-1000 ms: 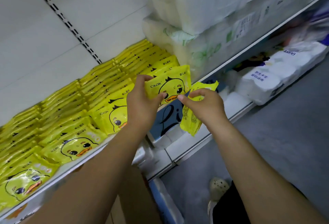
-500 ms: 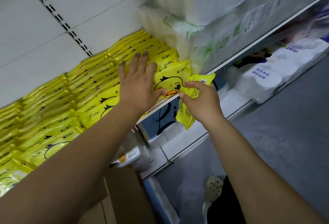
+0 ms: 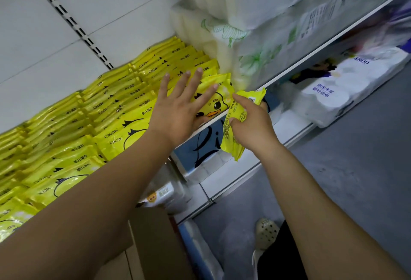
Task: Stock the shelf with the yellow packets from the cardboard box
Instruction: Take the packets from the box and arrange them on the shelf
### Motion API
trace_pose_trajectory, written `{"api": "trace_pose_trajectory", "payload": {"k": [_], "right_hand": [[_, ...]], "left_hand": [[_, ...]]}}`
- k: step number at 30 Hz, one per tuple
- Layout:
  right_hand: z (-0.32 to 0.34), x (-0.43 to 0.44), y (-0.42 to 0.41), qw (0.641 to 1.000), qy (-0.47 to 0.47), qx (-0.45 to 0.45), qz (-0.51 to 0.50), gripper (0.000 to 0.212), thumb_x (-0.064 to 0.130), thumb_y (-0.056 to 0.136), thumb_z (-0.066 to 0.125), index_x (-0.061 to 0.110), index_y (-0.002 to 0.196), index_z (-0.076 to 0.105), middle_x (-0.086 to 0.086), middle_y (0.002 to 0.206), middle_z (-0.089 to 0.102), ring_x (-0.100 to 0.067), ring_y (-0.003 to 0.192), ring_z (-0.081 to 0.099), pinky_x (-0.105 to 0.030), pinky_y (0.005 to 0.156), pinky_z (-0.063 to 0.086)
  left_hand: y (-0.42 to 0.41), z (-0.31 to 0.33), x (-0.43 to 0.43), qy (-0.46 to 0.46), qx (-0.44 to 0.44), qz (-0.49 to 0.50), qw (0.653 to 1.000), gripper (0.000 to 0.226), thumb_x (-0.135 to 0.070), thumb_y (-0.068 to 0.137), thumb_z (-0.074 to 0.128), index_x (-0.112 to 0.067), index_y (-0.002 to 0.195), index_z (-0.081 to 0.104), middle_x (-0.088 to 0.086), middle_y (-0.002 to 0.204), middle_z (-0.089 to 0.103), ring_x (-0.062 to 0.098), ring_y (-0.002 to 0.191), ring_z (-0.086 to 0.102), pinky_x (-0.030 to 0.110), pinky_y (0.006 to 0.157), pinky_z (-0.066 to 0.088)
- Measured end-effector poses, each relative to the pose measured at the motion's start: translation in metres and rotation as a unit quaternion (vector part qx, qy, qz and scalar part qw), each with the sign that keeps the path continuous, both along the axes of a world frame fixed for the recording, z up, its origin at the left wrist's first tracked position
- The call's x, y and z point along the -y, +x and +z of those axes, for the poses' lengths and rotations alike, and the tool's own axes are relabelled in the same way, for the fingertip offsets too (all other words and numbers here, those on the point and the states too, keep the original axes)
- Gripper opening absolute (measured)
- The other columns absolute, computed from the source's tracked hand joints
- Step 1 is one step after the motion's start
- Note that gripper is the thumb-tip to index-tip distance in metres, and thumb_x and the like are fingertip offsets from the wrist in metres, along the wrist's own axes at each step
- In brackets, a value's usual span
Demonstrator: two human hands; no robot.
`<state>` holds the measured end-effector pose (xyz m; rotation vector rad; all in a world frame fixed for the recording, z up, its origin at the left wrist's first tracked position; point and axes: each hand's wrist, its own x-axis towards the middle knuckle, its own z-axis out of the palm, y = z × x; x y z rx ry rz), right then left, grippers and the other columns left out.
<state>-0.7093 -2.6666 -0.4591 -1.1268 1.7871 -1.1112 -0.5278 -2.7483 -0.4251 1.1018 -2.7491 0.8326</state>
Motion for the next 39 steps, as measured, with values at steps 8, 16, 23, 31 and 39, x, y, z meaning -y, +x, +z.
{"api": "trace_pose_trajectory", "payload": {"k": [8,16,23,31,39], "right_hand": [[0.000,0.000,-0.005,0.998,0.004,0.053,-0.015,0.061,0.011,0.093,0.060,0.044,0.144,0.047,-0.001,0.126,0.036,-0.005,0.085,0.051,-0.021,0.079,0.043],[0.006,-0.004,-0.010,0.988,-0.030,0.152,-0.020,0.073,0.014,0.089,0.070,0.045,0.147,0.039,0.008,0.144,0.048,-0.013,0.129,0.052,-0.045,0.103,0.051],[0.016,-0.052,-0.010,0.975,-0.006,0.218,0.039,0.112,0.004,0.086,0.076,0.047,0.156,-0.001,0.008,0.133,0.062,-0.007,0.109,0.067,-0.031,0.084,0.058],[0.018,-0.103,0.028,0.929,0.033,0.353,0.107,0.069,0.023,0.082,0.073,0.023,0.144,0.041,-0.001,0.114,0.074,-0.026,0.111,0.070,-0.046,0.092,0.056],[0.024,-0.133,0.065,0.922,0.121,0.299,0.212,0.069,0.057,0.078,0.068,-0.001,0.116,0.066,-0.019,0.108,0.073,-0.031,0.097,0.071,-0.053,0.088,0.058]], "left_hand": [[-0.006,-0.002,0.010,0.068,-0.038,0.120,0.990,0.084,-0.066,0.093,0.054,-0.042,0.162,0.011,0.010,0.172,0.008,0.035,0.157,0.013,0.068,0.121,0.011],[0.002,0.009,0.001,0.106,-0.077,0.055,0.990,0.083,-0.063,0.093,0.058,-0.035,0.162,0.022,0.013,0.171,0.011,0.034,0.155,0.023,0.070,0.120,0.008],[0.011,-0.009,-0.092,0.111,-0.499,0.098,0.854,0.027,-0.033,0.097,0.068,-0.010,0.110,0.073,0.007,0.118,0.065,0.024,0.109,0.061,0.035,0.091,0.046],[0.028,0.005,-0.216,0.531,-0.641,0.292,0.471,0.037,-0.044,0.094,0.069,-0.010,0.106,0.074,0.006,0.095,0.080,0.021,0.088,0.075,0.043,0.082,0.061],[0.092,0.018,-0.285,0.417,-0.717,0.312,0.463,0.009,-0.009,0.089,0.076,-0.007,0.098,0.076,0.004,0.079,0.079,0.004,0.068,0.071,0.015,0.063,0.054]]}}
